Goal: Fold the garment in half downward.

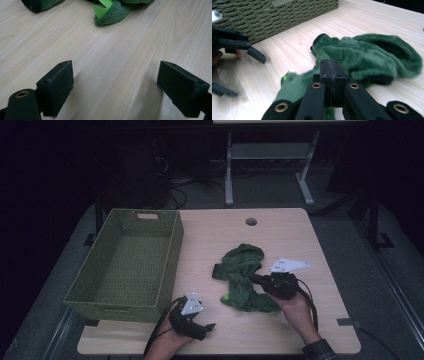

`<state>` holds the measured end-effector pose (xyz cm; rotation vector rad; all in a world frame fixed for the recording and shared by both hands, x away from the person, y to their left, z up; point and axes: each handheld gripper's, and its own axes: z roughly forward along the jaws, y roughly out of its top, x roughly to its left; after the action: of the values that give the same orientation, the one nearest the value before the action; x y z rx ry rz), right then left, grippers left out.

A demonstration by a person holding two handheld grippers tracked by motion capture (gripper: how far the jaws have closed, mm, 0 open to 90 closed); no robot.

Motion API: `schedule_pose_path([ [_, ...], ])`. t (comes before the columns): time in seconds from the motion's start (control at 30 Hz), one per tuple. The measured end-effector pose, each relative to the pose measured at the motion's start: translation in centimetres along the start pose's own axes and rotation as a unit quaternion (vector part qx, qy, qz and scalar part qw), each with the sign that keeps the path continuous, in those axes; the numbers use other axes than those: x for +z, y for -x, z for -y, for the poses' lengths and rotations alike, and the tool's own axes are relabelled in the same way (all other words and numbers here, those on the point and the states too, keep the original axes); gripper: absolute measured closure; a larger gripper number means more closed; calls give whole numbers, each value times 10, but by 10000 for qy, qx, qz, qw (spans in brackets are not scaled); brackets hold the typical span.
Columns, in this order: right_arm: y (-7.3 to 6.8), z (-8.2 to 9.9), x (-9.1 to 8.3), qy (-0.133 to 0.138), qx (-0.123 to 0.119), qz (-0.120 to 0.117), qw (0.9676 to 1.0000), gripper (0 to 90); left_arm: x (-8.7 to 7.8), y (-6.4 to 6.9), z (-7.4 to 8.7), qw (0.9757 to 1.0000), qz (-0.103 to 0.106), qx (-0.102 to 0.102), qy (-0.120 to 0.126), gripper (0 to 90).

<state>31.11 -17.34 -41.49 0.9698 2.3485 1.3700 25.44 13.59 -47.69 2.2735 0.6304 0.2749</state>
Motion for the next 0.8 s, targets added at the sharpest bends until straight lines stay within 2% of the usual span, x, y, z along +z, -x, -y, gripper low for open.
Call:
schedule_pose_path([
  [0.03,1,-1,6,-105,14,-13,9999,897,0,0,0,10000,-9,12,0,132],
  [0.07,4,2,20,-343,92,-90,9993,897,0,0,0,10000,6,-27,5,132],
  [0.1,4,2,20,-343,92,-90,9993,897,0,0,0,10000,6,-27,5,132],
  [0.13,3,9,30,-673,104,-103,9976,898,0,0,0,10000,7,-21,0,133],
  [0.17,3,9,30,-673,104,-103,9976,898,0,0,0,10000,7,-21,0,133],
  [0.23,0,19,41,-1008,70,-189,9947,898,0,0,0,10000,7,-17,0,132],
  [0.3,-3,21,45,-1147,7,-181,9932,898,0,0,0,10000,7,-20,2,132],
  [0.47,-4,24,51,-1306,-18,-185,9913,898,0,0,0,10000,7,-19,3,132],
  [0.57,-3,24,50,-1301,-5,-171,9914,898,0,0,0,10000,7,-20,1,132],
  [0.6,-4,24,47,-1179,-14,-134,9929,884,0,0,0,10000,8,-17,1,132],
  [0.63,-4,24,47,-1179,-14,-134,9929,884,0,0,0,10000,8,-23,0,132],
  [0.7,-2,21,35,-1006,-5,-109,9949,820,0,0,0,10000,9,-21,0,131],
  [0.8,0,20,26,-916,-7,-81,9958,789,0,0,0,10000,9,-17,0,131],
])
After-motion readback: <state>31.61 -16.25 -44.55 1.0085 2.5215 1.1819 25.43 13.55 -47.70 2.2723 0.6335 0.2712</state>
